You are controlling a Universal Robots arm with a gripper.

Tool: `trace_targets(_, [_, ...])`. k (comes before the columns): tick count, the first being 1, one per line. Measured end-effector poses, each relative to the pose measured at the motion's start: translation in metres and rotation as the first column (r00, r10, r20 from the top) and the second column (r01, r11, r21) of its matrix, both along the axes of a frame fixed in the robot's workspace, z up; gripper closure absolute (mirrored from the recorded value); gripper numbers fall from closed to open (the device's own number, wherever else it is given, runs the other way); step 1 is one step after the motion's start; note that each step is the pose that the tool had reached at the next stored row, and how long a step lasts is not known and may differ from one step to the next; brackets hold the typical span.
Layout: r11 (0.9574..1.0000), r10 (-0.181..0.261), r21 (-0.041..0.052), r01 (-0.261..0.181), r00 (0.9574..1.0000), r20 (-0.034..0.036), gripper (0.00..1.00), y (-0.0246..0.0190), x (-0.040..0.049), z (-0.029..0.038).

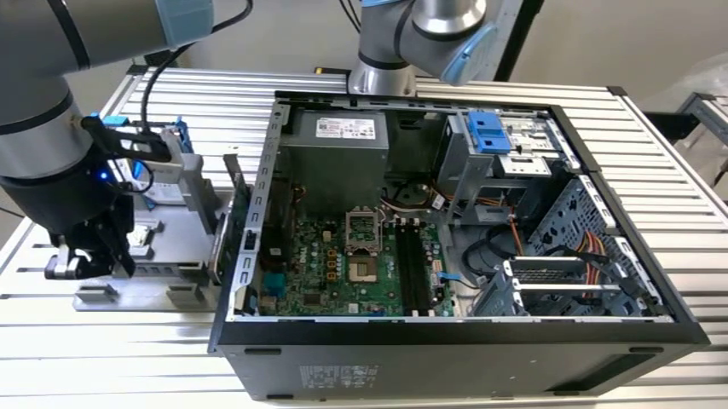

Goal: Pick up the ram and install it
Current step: 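Pick up the ram and move it above insertion slot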

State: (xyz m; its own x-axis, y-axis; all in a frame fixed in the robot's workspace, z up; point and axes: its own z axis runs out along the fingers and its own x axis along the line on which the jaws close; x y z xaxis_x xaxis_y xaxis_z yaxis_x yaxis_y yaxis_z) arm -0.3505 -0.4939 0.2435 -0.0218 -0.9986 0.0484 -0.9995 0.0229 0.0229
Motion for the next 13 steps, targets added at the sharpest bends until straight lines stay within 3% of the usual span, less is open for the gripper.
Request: trace_targets(13, [1.0000, 0.000, -0.0001, 0.000, 1.0000, -0.0001, 1.00, 0.0001, -0.0001, 0.0112])
